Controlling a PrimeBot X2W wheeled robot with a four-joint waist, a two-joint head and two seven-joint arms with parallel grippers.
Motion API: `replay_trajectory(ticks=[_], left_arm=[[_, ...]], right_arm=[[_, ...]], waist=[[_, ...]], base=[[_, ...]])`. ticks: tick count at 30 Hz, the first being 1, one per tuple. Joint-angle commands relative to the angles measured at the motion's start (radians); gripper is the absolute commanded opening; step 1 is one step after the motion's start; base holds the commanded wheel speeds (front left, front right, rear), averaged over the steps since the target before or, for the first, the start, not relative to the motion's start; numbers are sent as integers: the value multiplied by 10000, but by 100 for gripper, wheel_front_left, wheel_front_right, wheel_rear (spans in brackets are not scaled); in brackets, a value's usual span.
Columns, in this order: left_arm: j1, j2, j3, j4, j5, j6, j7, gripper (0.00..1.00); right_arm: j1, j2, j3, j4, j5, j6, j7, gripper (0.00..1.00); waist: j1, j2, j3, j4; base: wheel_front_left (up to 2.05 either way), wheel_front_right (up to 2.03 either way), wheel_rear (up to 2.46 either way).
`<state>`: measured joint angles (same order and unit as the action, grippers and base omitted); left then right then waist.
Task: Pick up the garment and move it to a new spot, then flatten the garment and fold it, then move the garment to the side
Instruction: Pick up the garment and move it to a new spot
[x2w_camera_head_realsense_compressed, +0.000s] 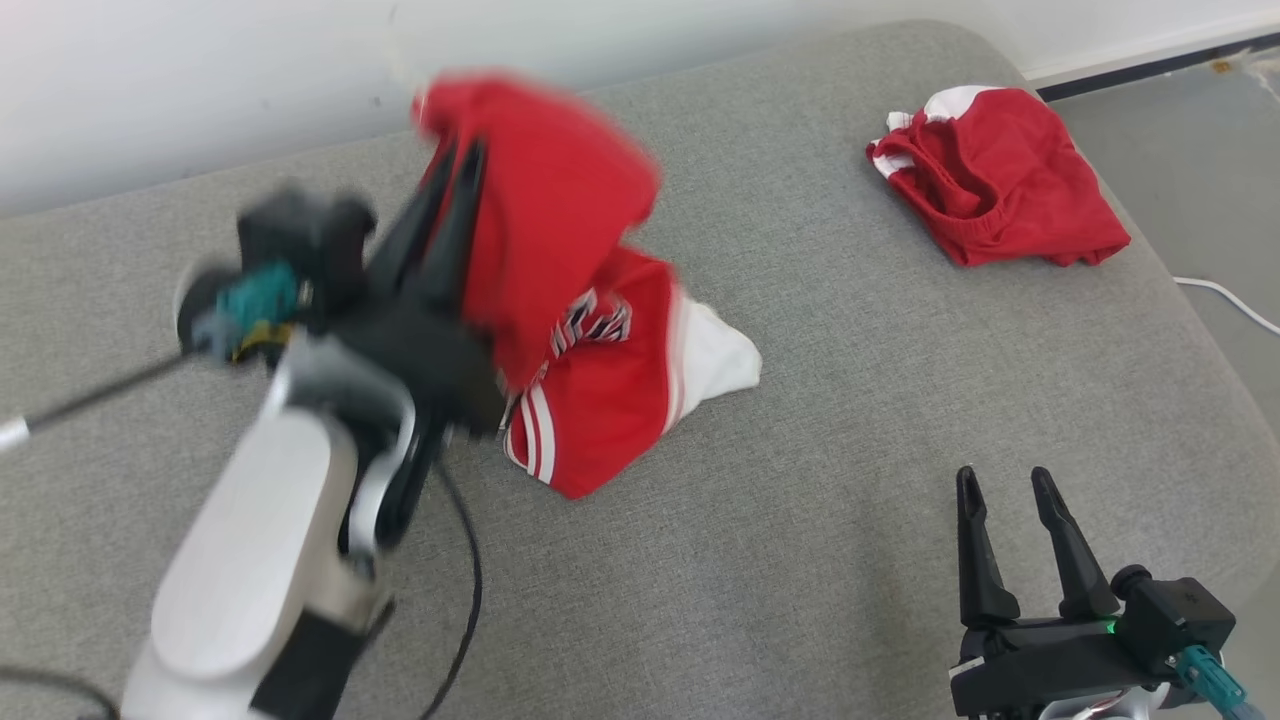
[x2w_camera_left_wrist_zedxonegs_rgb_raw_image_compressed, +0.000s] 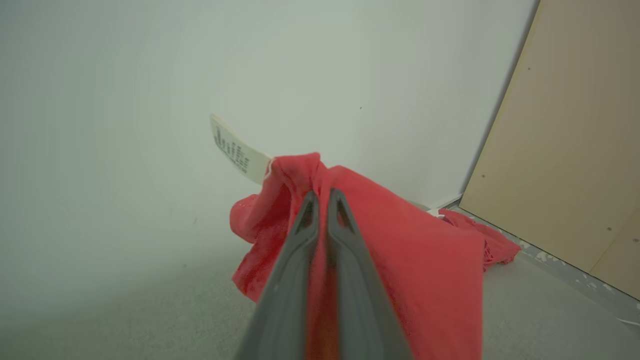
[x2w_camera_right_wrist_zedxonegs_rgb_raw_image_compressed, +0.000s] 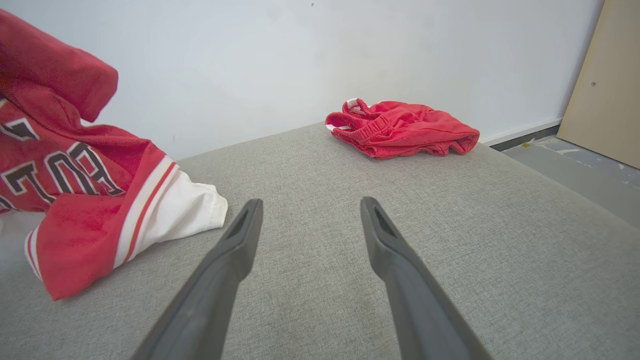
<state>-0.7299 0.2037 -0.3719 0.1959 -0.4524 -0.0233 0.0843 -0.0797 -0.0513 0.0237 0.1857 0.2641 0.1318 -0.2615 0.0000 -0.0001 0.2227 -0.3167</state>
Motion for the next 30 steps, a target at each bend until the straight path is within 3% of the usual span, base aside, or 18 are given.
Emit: replay_trajectory(ticks=[1, 3, 7, 8, 9, 11, 12, 19, 30], left_arm=[[539, 112, 119, 161, -179, 75, -155, 0], [1191, 414, 85, 428, -20, 102, -331, 0], [2153, 439, 71, 851, -259, 43, -646, 0], [2327, 441, 36, 930, -267, 35, -709, 38], [2488, 427, -9, 1012, -264, 20, -774, 59], [2659, 345, -114, 1131, -292, -20, -908, 78], [2675, 313, -159, 1163, -243, -29, -998, 100], [2424, 177, -175, 901, 10, -9, -1958, 100], [3167, 694, 145, 240, 94, 312, -2756, 100]], right_arm=[[-61, 13, 54, -18, 89, -19, -44, 100], [-99, 14, 109, -33, 89, -19, -43, 100], [-155, 12, 137, -73, -3, -20, -44, 100], [-158, 13, 144, -82, -33, -20, -44, 100], [-163, 14, 155, -79, -57, -20, -44, 100], [-169, 13, 157, -83, -112, -20, -43, 100], [-164, 13, 174, -82, -116, -19, -43, 100], [51, 9, 7, -132, -343, -19, -37, 100], [505, -67, -242, -497, -524, -19, 282, 100]], waist=[[0, 1, 33, -30], [0, 1, 46, -63], [0, 1, 44, -19], [0, 1, 30, 23], [0, 1, 11, 60], [0, 1, -55, 172], [0, 1, -107, 229], [0, 1, -723, 902], [0, 1, -1581, 2183]], base=[[0, 0, 0], [0, 0, 0], [0, 0, 0], [0, 0, 0], [0, 0, 0], [0, 0, 0], [0, 0, 0], [0, 0, 0], [0, 0, 0]])
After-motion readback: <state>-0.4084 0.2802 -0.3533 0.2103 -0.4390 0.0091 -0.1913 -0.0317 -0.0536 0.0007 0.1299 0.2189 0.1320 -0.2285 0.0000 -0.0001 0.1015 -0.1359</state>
